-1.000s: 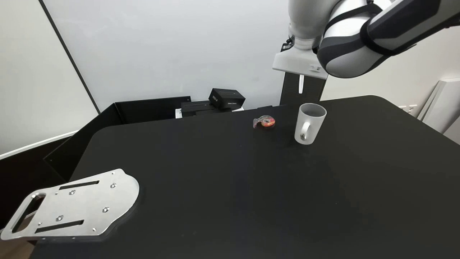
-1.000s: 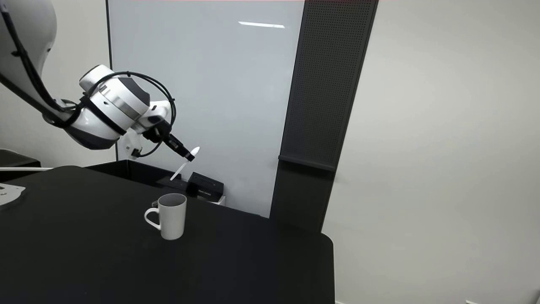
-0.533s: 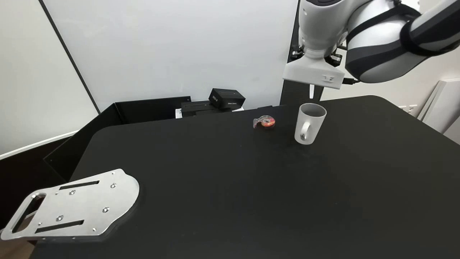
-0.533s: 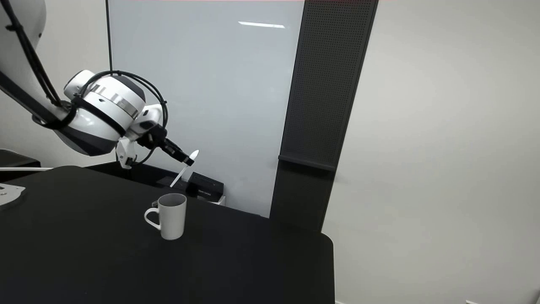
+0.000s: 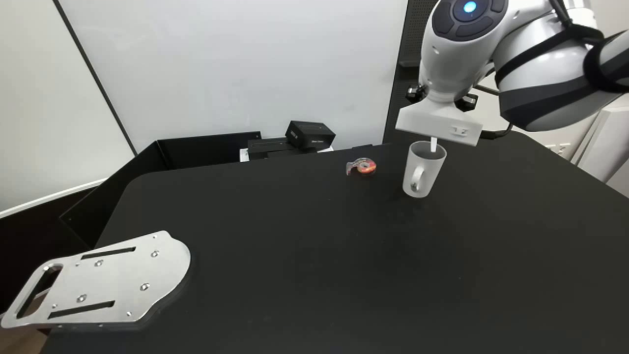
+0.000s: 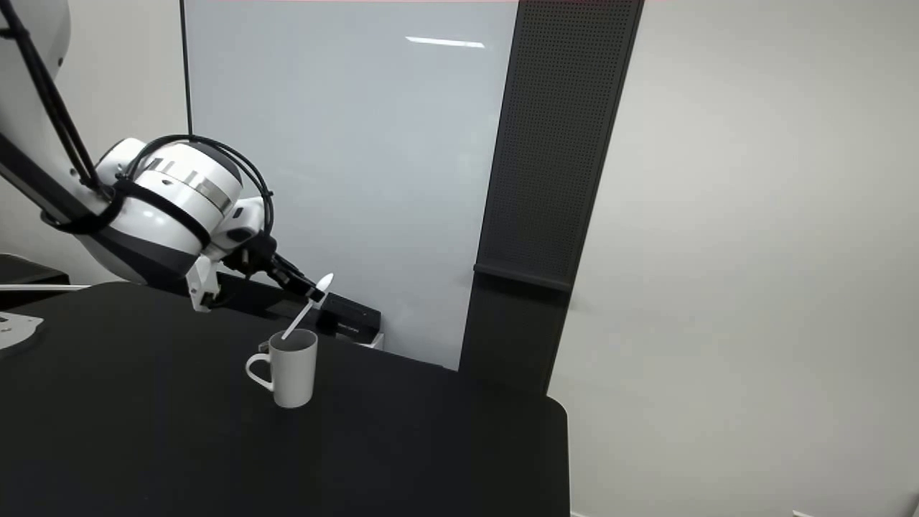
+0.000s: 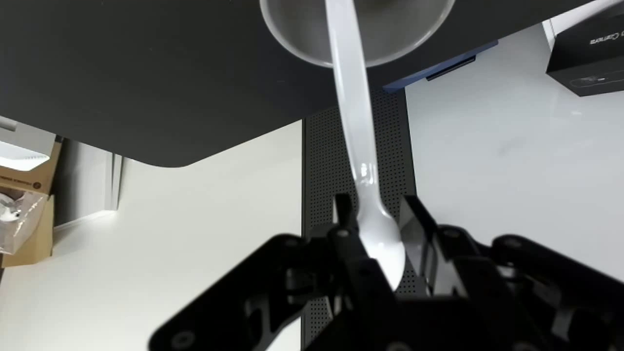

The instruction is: Take the white spoon from the table and place it in the white cup

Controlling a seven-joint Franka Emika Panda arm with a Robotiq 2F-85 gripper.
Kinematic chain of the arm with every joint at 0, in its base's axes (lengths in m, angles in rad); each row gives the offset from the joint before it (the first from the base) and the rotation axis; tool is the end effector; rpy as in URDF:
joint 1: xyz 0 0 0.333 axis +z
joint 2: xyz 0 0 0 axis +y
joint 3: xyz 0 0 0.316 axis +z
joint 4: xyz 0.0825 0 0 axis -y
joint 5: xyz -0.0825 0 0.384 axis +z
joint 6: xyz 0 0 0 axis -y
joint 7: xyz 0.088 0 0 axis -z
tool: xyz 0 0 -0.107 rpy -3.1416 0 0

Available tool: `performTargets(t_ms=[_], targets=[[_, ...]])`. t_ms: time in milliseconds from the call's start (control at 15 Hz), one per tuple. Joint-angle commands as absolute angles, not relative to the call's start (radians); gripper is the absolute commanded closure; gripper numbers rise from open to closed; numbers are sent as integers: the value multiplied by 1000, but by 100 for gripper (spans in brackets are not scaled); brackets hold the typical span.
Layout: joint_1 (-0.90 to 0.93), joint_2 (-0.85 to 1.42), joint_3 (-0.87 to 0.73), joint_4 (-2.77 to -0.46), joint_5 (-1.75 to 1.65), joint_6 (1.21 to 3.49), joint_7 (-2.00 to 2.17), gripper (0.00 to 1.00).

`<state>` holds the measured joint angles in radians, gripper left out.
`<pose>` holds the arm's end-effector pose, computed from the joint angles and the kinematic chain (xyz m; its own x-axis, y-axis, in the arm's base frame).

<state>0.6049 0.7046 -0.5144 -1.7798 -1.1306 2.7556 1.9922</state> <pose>0.6586 0.1309 0.2118 0.4891 -0.4285 0.7597 -0.6348 -0.7722 -0.0268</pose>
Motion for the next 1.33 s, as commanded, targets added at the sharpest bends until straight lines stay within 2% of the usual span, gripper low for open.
performTargets(t_ms=[0, 533, 600, 667, 800, 1133, 1267], targets=[[629, 702, -550, -1816, -1180, 2798, 2089, 93], [634, 731, -567, -1829, -1218, 2836, 2145, 93], [635, 733, -568, -1830, -1217, 2836, 2146, 82], [635, 732, -567, -1831, -1214, 2835, 2144, 46], [634, 728, -565, -1832, -1208, 2833, 2139, 45], [646, 700, -567, -1823, -1201, 2826, 2142, 12], [638, 669, -548, -1830, -1171, 2823, 2103, 1]])
